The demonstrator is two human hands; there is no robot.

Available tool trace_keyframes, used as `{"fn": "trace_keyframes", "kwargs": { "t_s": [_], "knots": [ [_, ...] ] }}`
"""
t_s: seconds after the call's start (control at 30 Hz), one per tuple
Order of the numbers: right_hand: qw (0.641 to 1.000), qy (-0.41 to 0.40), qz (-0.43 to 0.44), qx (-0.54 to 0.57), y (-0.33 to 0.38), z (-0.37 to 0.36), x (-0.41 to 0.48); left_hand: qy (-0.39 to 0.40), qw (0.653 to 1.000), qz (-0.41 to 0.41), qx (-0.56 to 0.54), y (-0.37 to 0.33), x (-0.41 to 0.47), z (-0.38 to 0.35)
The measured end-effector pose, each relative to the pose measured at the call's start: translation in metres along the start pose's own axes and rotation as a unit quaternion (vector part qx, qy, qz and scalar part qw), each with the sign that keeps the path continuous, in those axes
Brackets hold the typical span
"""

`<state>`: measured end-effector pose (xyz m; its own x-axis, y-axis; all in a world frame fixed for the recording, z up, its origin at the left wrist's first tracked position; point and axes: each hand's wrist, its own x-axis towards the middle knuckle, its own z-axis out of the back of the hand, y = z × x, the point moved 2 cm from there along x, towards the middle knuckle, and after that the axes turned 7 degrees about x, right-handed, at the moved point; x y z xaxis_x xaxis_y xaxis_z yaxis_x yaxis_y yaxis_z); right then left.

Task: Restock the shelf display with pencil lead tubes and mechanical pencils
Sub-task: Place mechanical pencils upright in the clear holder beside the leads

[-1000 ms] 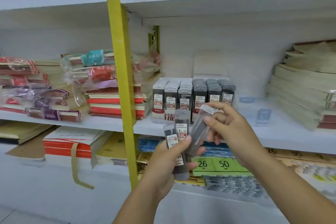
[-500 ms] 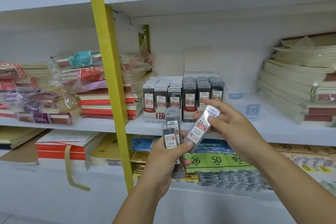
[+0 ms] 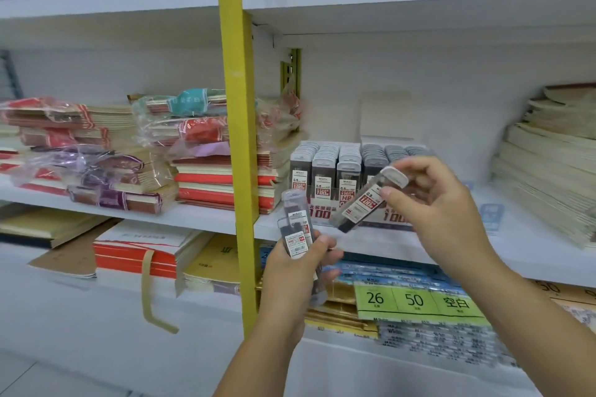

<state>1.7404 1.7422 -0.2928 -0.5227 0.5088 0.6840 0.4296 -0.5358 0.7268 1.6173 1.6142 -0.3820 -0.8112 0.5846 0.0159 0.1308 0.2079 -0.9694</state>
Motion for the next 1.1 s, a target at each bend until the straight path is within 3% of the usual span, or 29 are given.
{"fn": "trace_keyframes", "kwargs": {
  "t_s": [0.1, 0.23, 0.37, 0.57, 0.87, 0.93, 1.0, 1.07, 1.1],
  "knots": [
    [0.991, 0.039, 0.095, -0.09, 0.023, -0.03, 0.026, -0.046, 0.998, -0.024, -0.025, -0.006, 0.008, 0.017],
    [0.953, 0.116, 0.18, -0.216, 0.036, -0.07, 0.056, -0.06, 0.998, -0.028, 0.009, -0.007, 0.016, 0.038],
    [0.927, 0.164, 0.159, -0.298, 0.022, -0.089, 0.073, -0.05, 0.998, -0.038, 0.027, -0.008, 0.018, 0.05],
    [0.914, 0.144, 0.106, -0.366, -0.001, -0.097, 0.087, -0.026, 0.998, -0.026, 0.043, -0.014, 0.017, 0.056],
    [0.815, 0.151, 0.184, -0.528, -0.007, -0.093, 0.084, 0.007, 0.997, -0.051, 0.053, -0.017, 0.011, 0.051],
    [0.842, 0.123, 0.219, -0.478, 0.001, -0.088, 0.067, 0.025, 0.997, -0.061, 0.047, -0.019, 0.009, 0.05],
    [0.908, 0.098, 0.201, -0.354, 0.005, -0.08, 0.042, 0.051, 0.995, -0.067, 0.051, -0.019, 0.007, 0.047],
    [0.966, 0.124, 0.082, -0.214, 0.001, -0.075, 0.018, 0.08, 0.992, -0.068, 0.065, -0.018, 0.004, 0.043],
    [0.977, 0.144, 0.01, -0.157, -0.004, -0.073, 0.009, 0.097, 0.99, -0.068, 0.074, -0.017, 0.002, 0.04]
  ]
}}
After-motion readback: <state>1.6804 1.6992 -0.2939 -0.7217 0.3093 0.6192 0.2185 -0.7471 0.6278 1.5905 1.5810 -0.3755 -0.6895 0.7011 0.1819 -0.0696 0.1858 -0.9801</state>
